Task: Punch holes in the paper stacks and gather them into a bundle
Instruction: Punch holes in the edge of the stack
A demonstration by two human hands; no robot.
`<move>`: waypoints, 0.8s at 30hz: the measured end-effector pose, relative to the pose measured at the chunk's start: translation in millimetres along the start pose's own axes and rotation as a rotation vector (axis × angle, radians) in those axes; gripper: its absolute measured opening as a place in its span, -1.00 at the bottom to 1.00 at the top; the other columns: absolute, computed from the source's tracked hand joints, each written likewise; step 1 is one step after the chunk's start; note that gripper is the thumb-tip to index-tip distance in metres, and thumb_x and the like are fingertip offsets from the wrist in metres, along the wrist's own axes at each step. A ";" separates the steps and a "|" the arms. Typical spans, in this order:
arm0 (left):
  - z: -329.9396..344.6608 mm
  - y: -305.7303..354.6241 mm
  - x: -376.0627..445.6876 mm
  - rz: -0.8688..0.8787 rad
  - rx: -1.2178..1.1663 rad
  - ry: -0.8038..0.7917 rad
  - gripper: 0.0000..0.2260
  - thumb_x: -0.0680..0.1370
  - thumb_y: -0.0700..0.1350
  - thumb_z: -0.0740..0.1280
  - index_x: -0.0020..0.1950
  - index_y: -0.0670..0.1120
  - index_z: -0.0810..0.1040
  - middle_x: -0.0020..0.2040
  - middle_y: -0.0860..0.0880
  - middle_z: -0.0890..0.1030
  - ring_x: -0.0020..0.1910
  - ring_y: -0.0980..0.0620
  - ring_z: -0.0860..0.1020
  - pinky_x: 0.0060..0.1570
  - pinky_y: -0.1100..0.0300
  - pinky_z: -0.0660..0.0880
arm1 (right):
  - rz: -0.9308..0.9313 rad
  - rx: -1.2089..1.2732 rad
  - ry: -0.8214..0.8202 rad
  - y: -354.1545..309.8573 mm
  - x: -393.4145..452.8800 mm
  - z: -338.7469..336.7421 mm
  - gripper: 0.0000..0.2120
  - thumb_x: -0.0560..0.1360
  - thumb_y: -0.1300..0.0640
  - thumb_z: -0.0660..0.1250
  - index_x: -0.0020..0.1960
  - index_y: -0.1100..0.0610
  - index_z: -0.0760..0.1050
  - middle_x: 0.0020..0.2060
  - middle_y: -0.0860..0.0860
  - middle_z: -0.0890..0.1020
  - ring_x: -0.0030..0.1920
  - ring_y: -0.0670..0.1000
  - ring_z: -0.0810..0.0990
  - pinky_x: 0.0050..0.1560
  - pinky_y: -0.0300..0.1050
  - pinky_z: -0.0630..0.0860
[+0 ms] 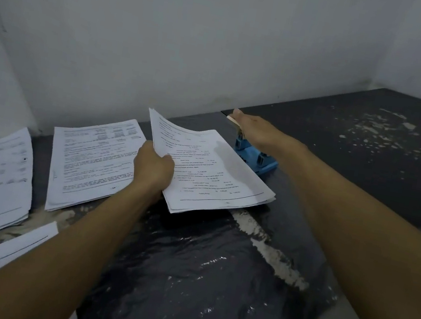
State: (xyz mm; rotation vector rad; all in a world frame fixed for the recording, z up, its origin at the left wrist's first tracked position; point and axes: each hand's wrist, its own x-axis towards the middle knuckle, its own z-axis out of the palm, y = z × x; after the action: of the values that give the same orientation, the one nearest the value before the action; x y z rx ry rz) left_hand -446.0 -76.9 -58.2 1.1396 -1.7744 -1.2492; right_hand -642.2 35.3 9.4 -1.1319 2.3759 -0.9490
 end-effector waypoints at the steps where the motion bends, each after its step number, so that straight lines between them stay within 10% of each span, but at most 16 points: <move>1: 3.0 0.3 -1.4 -0.003 0.004 0.007 -0.69 0.61 -0.21 0.25 0.37 -0.12 0.44 0.28 -0.07 0.57 0.10 -0.07 0.57 -0.02 0.05 0.55 | 0.008 0.002 -0.007 -0.6 0.1 -0.1 -0.37 0.63 -0.31 -0.10 0.55 0.02 0.22 0.47 0.10 0.33 0.35 0.12 0.35 0.15 -0.04 0.19; 8: 20.8 1.2 -14.3 -0.015 0.000 0.065 -0.69 0.60 -0.23 0.23 0.35 -0.16 0.45 0.28 -0.09 0.56 0.14 -0.10 0.56 0.01 0.06 0.54 | 0.037 0.035 -0.029 0.6 -3.0 -1.3 -0.37 0.63 -0.30 -0.08 0.57 0.03 0.16 0.53 0.10 0.25 0.45 0.18 0.28 0.21 0.03 0.23; 12: 23.2 3.8 -20.8 -0.030 -0.030 0.094 -0.68 0.57 -0.26 0.23 0.33 -0.15 0.47 0.26 -0.08 0.58 0.14 -0.11 0.58 0.07 0.01 0.58 | 0.022 0.017 -0.036 -2.1 -6.8 -2.6 -0.40 0.64 -0.26 -0.06 0.53 0.08 0.23 0.46 0.13 0.32 0.14 0.06 0.32 0.11 0.01 0.22; 18: 11.6 14.9 -19.0 -0.012 -0.033 0.123 -0.69 0.55 -0.27 0.25 0.30 -0.17 0.50 0.23 -0.06 0.60 0.02 -0.03 0.57 -0.27 0.25 0.46 | 0.008 0.006 -0.055 -5.4 -12.1 -2.3 -0.45 0.65 -0.23 -0.06 0.48 0.07 0.27 0.41 0.10 0.34 0.11 0.01 0.30 0.09 0.01 0.20; 24: 10.3 27.3 -18.7 -0.046 0.016 0.106 -0.73 0.53 -0.29 0.24 0.21 -0.19 0.55 0.18 -0.10 0.63 0.06 -0.13 0.61 0.03 0.01 0.61 | 0.003 0.009 -0.055 -5.9 -15.2 -1.9 -0.45 0.66 -0.22 -0.06 0.46 0.11 0.31 0.16 0.01 0.33 -0.07 -0.01 0.36 0.06 -0.01 0.19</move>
State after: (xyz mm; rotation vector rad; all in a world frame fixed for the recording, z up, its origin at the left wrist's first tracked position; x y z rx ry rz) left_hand -455.2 -51.7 -36.2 1.2393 -1.6911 -1.1802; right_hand -630.5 45.3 15.2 -1.1362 2.3269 -0.9139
